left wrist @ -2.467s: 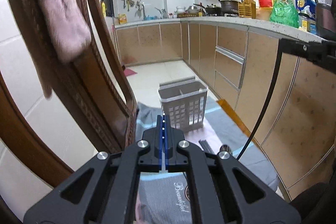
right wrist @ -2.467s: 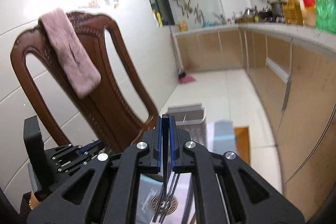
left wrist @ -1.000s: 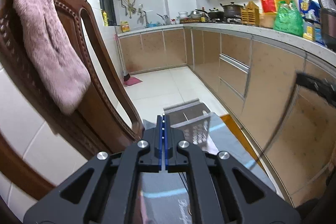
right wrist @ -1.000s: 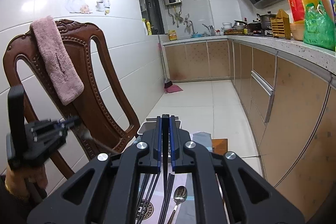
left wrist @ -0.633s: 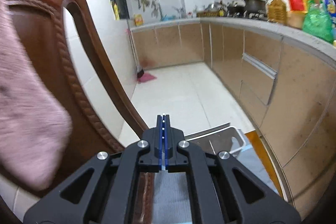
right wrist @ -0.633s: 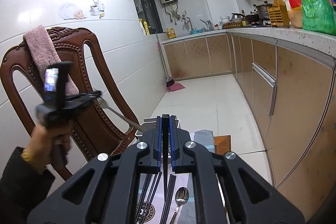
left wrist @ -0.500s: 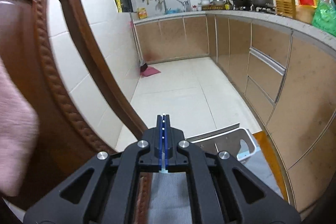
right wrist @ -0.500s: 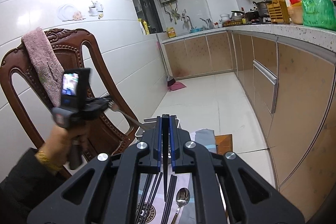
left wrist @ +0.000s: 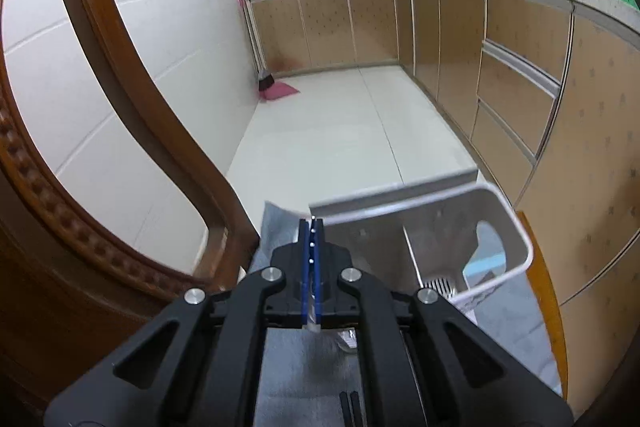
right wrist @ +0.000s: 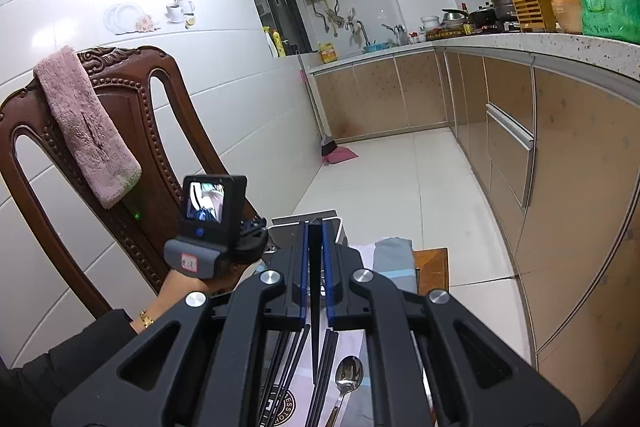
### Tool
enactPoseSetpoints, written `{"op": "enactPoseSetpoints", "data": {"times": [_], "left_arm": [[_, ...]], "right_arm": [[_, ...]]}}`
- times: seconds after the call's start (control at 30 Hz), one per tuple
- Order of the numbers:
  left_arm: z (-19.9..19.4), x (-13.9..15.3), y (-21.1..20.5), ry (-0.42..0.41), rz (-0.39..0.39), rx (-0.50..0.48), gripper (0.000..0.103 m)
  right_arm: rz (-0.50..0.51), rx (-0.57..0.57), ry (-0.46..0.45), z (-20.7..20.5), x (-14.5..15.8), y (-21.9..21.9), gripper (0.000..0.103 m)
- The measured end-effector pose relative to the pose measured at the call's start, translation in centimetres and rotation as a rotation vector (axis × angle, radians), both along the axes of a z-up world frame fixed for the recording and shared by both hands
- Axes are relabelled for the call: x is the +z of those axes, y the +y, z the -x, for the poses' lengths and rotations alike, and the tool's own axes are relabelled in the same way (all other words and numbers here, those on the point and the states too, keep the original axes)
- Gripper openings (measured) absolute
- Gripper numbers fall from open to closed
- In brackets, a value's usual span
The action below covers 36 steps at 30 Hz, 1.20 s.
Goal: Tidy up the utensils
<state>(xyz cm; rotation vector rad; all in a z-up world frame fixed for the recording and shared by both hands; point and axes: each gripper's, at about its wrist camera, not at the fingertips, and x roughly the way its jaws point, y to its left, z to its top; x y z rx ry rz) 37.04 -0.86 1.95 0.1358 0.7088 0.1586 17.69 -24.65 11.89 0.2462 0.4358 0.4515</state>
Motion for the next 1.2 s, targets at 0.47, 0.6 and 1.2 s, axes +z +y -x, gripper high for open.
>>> {"op": "enactPoseSetpoints", "data": {"times": [0.47,0.6,1.2], "left_arm": [[5.3,0.6,0.7,-0.086,-0.044,0.001,0.073],[13.5,2.4,2.4,-0.21,0.068,0.01,0.089],[21.6,-1.3,4.5,-0.3,0.249,-0.004,0.094]], "right_arm": [[0.007,0.003,0.003,-0.2,-0.2,0.7,0.007],[0.019,-0.007,0.006,-0.3,-0.5,0.7,0.007],[-0.067,-0.209,-0.23,-6.4,8.5,5.2,0.007]]}}
